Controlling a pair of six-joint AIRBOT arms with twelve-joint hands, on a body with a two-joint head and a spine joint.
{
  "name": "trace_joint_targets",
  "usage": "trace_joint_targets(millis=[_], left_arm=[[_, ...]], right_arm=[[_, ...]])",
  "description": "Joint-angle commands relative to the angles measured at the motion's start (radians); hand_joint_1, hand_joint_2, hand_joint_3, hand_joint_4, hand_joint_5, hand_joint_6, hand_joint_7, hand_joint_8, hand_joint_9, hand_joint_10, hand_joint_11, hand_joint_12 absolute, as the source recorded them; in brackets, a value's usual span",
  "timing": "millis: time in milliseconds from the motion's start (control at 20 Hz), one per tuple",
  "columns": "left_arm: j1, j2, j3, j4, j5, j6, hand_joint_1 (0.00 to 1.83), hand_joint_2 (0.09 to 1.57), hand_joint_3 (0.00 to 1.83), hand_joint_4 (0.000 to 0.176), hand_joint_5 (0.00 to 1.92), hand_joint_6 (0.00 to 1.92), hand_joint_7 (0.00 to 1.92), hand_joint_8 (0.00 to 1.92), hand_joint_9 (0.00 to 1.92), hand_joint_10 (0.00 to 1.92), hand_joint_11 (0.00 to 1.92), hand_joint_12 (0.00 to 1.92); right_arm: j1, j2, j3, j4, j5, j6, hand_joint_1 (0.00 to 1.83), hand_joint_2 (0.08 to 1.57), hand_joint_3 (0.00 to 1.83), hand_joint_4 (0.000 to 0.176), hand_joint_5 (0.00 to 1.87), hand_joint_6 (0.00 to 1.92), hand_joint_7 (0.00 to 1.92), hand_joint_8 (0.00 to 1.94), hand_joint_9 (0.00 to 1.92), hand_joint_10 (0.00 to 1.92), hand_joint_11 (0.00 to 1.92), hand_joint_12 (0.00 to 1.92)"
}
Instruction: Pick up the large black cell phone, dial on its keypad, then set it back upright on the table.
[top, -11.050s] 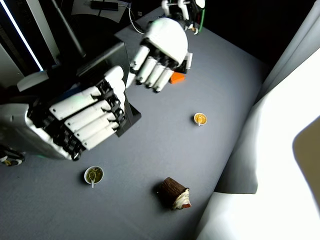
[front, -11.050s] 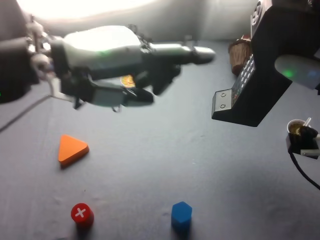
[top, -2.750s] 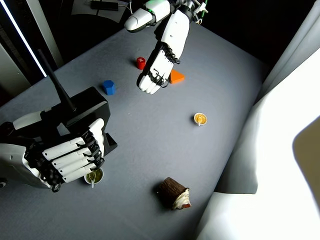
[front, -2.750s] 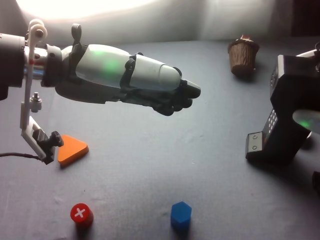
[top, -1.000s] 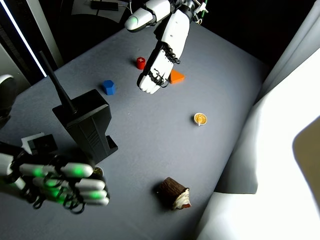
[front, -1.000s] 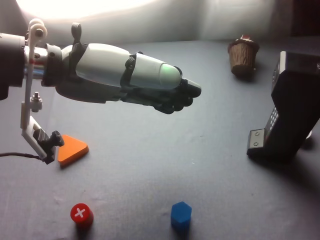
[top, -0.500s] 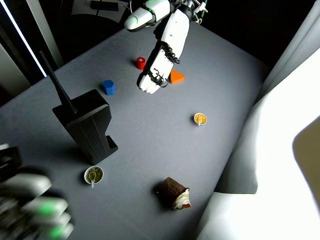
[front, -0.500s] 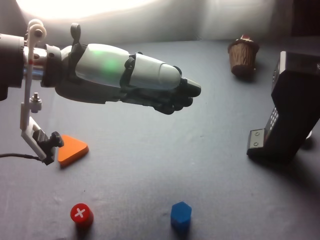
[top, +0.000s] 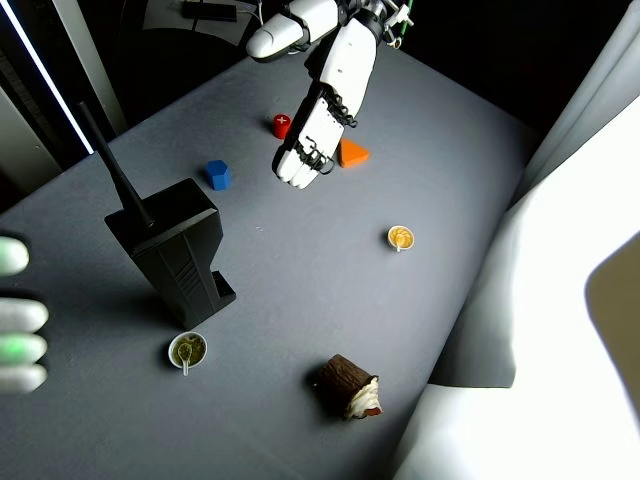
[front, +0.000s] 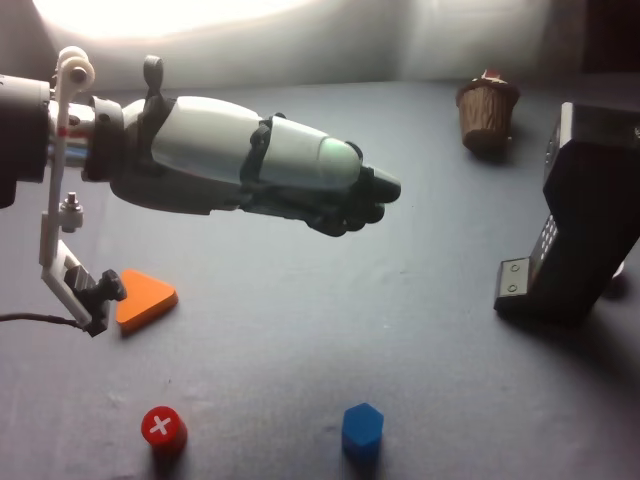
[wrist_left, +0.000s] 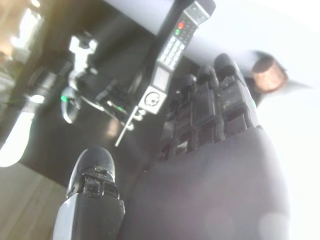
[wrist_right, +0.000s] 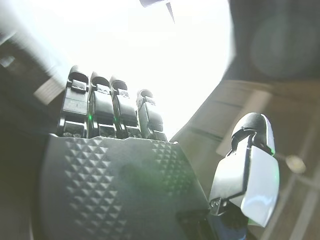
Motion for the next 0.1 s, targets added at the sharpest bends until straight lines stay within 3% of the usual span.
trace_joint_targets(millis=[0, 50], left_arm=[[-0.021, 0.009, -0.004, -0.088, -0.025, -0.009, 0.0, 1.2, 0.0, 0.0, 0.08, 0.0, 0.14, 0.0, 0.13, 0.0, 0.0, 0.23], [-0.021, 0.009, -0.004, -0.094, -0.023, -0.009, 0.0, 1.2, 0.0, 0.0, 0.07, 0.0, 0.14, 0.0, 0.12, 0.0, 0.0, 0.2]], right_arm=[[-0.009, 0.012, -0.016, 0.033, 0.123, -0.019, 0.13, 0.84, 0.0, 0.116, 0.0, 0.0, 0.0, 0.0, 0.0, 0.0, 0.0, 0.0], [-0.04, 0.041, -0.042, 0.063, 0.123, -0.028, 0.12, 0.85, 0.01, 0.117, 0.0, 0.0, 0.0, 0.0, 0.0, 0.0, 0.0, 0.0]])
